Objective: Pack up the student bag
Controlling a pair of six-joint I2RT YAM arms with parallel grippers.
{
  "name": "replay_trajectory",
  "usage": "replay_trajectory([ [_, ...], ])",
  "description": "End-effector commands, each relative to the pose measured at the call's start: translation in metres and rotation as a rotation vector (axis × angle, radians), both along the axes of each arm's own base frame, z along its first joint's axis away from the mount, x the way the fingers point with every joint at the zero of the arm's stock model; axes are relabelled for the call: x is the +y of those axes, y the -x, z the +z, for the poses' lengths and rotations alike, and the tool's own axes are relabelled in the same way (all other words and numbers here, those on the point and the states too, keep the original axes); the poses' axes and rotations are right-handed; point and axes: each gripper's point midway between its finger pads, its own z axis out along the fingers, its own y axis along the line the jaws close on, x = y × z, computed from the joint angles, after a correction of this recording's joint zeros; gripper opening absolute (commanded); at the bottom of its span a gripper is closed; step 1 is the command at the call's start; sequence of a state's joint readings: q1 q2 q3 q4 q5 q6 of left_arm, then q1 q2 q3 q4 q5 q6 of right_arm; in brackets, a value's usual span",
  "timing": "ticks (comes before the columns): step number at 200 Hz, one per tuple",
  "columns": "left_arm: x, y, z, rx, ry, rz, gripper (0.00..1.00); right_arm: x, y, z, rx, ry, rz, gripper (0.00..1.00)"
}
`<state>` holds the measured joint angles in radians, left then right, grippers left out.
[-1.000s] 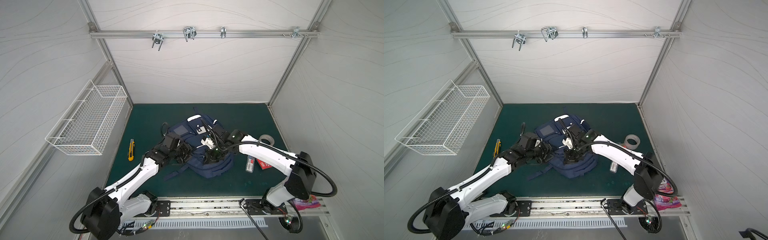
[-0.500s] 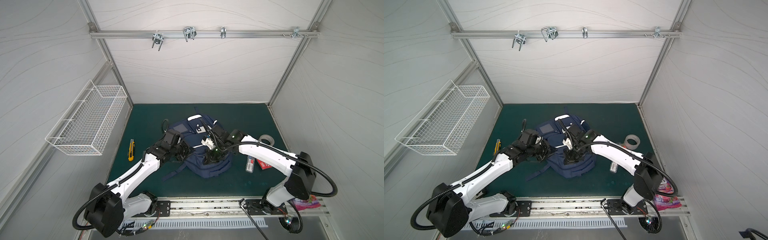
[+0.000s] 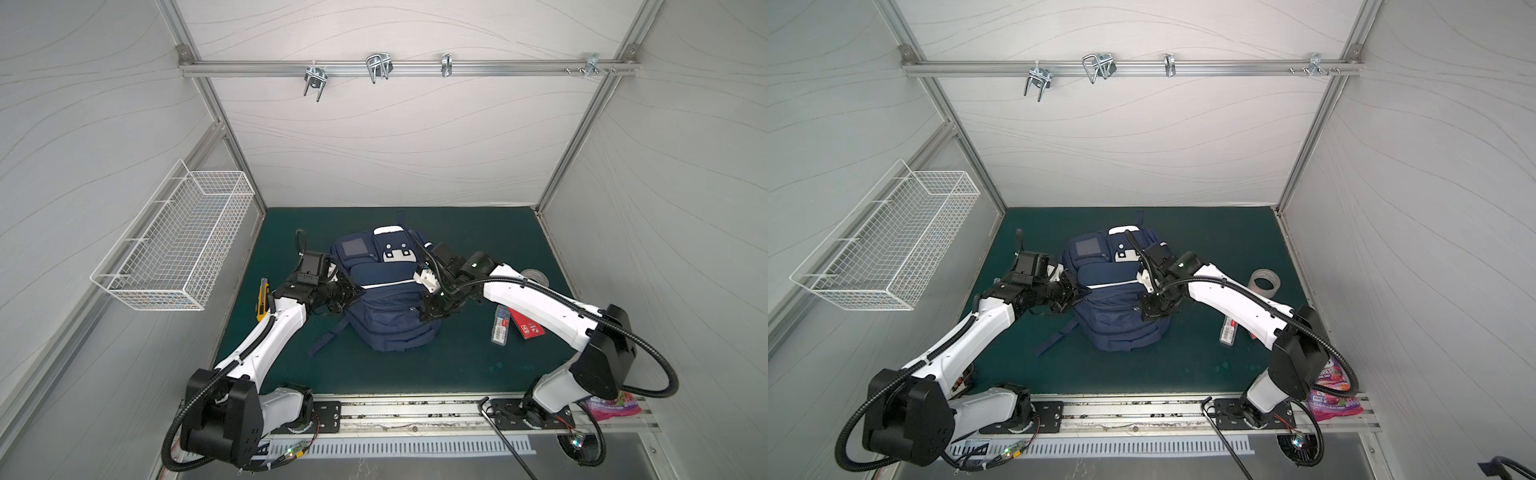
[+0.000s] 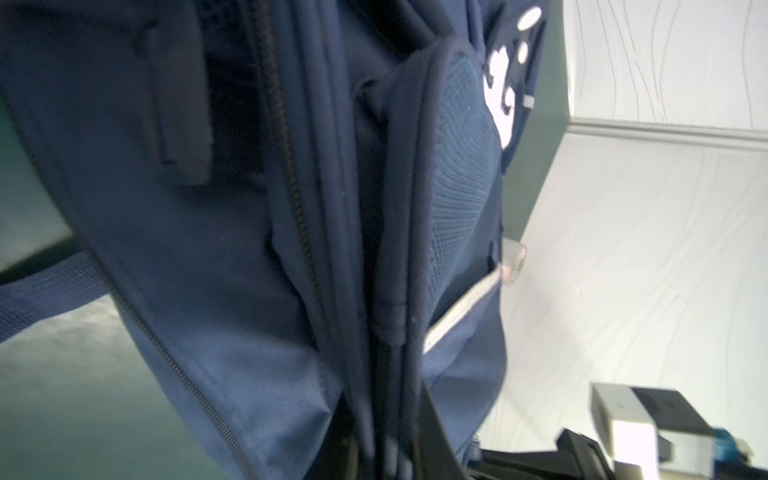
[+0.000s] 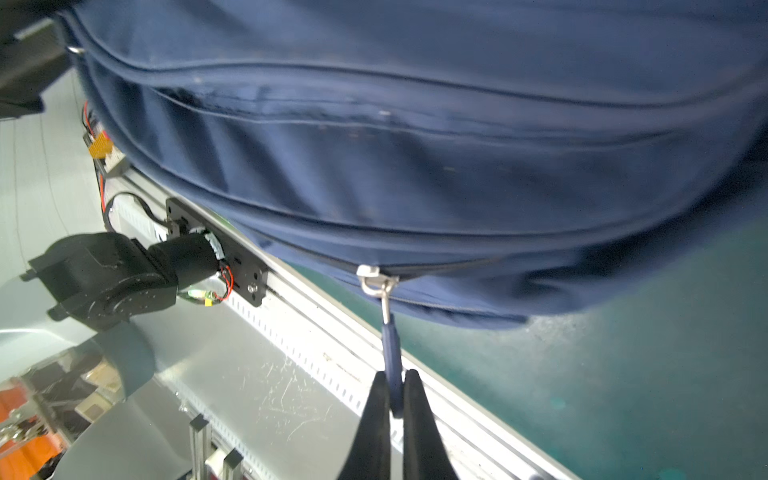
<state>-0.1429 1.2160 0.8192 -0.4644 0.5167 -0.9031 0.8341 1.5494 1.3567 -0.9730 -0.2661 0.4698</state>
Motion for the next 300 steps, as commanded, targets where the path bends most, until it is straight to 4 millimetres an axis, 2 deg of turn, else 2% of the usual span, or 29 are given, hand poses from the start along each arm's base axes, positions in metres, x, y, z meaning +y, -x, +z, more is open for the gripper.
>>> replay_trajectory([
  [1, 0.056, -0.049, 0.011, -0.155, -0.187, 0.145, 0.0, -0.056, 0.021, -0.004, 0.056, 0.199, -0.007, 0.0],
  [15, 0.062, -0.061, 0.005, -0.157, -0.202, 0.153, 0.0, -0.057, 0.022, -0.006, 0.067, 0.203, -0.005, 0.0],
  [53, 0.066, -0.097, -0.003, -0.149, -0.186, 0.18, 0.0, -0.044, 0.023, -0.007, 0.076, 0.174, -0.002, 0.0],
  [68, 0.066, -0.102, -0.003, -0.142, -0.171, 0.195, 0.25, -0.035, 0.021, -0.004, 0.07, 0.151, -0.002, 0.0],
  [83, 0.06, -0.098, 0.005, -0.138, -0.144, 0.19, 0.39, -0.024, 0.018, 0.0, 0.05, 0.124, 0.005, 0.0],
  [97, 0.055, -0.082, 0.013, -0.119, -0.141, 0.18, 0.48, -0.016, 0.014, 0.001, 0.031, 0.106, 0.003, 0.0],
  [104, 0.053, -0.072, 0.017, -0.109, -0.14, 0.177, 0.62, -0.011, 0.013, 0.002, 0.018, 0.093, 0.006, 0.0],
  [110, 0.049, -0.062, 0.021, -0.105, -0.139, 0.171, 0.67, -0.007, 0.012, 0.002, 0.009, 0.088, 0.006, 0.0],
  [124, 0.038, -0.038, 0.027, -0.093, -0.13, 0.151, 0.67, 0.003, 0.011, 0.001, -0.011, 0.078, 0.016, 0.0],
  [148, 0.011, 0.002, 0.025, -0.054, -0.123, 0.091, 0.69, 0.023, 0.012, 0.003, -0.026, 0.053, 0.036, 0.0],
  [175, -0.017, 0.029, 0.021, 0.013, -0.001, 0.081, 0.74, 0.048, 0.013, 0.017, -0.045, -0.039, 0.062, 0.0],
  [198, -0.021, 0.03, 0.023, 0.046, 0.058, 0.108, 0.8, 0.065, 0.013, 0.031, -0.037, -0.131, 0.066, 0.0],
  [222, -0.027, 0.022, 0.037, 0.029, 0.114, 0.119, 0.73, 0.074, 0.013, 0.04, -0.031, -0.168, 0.079, 0.0],
  [252, -0.035, 0.024, 0.045, 0.047, 0.129, 0.109, 0.77, 0.07, 0.01, 0.045, -0.05, -0.179, 0.069, 0.0],
  [300, -0.068, 0.033, 0.043, 0.079, 0.156, 0.089, 0.74, 0.067, 0.01, 0.048, -0.052, -0.192, 0.058, 0.0],
])
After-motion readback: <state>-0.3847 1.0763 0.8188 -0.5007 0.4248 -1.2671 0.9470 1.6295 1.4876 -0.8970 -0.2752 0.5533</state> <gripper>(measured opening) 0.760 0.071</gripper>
